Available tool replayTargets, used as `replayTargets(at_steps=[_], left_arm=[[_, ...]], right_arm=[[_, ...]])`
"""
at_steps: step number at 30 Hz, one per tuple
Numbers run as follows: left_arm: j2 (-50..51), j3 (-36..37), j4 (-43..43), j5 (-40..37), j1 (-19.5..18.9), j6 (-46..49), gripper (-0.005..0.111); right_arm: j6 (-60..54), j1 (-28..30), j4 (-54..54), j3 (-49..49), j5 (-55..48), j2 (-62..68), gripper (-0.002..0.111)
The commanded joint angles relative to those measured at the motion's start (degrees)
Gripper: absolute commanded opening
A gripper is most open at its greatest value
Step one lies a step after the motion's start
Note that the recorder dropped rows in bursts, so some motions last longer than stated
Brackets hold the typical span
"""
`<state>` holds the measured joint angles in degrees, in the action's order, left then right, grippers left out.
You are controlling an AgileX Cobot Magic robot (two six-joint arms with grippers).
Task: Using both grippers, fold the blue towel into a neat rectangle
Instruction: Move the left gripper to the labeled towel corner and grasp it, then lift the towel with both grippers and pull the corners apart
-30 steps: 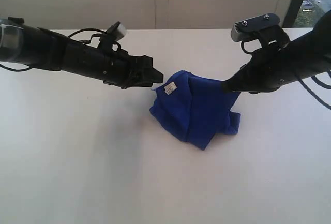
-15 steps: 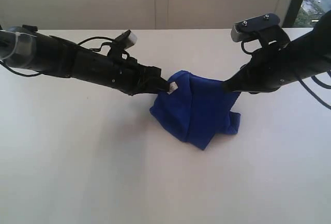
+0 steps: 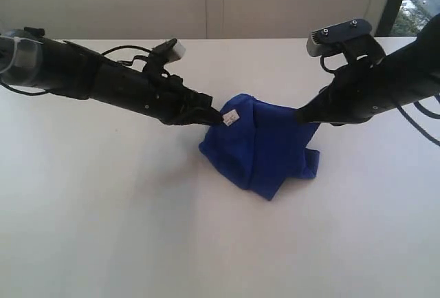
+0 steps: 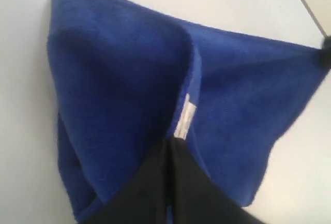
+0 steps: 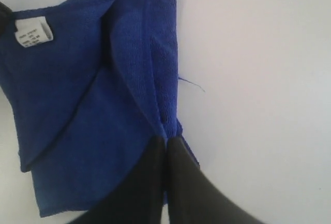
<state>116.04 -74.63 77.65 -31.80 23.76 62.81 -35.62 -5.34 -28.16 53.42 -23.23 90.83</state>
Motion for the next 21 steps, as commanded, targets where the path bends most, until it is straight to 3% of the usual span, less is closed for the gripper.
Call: replayTargets(at_steps=[1, 9, 17, 21], left_arm=[[-6.6, -0.1, -9.7, -3.8, 0.2, -3.4, 0.000], [-21.0, -0.1, -45.3, -7.5, 0.2, -26.7, 0.000], [-37.4, -0.1, -52.9, -19.6, 0.2, -29.2, 0.000], [-46.4, -0.1, -62.0, -26.5, 0.2, -32.5, 0.000]], right_arm=[[-0.2, -0.3, -0.1, -0.2, 0.5, -3.7, 0.000], [-0.2, -0.3, 6.1, -0.2, -2.9, -18.3, 0.000], [-0.2, -0.3, 11.6, -0.2, -13.4, -32.1, 0.000], [-0.2, -0.3, 14.4, -0.2, -17.6, -39.0, 0.000]])
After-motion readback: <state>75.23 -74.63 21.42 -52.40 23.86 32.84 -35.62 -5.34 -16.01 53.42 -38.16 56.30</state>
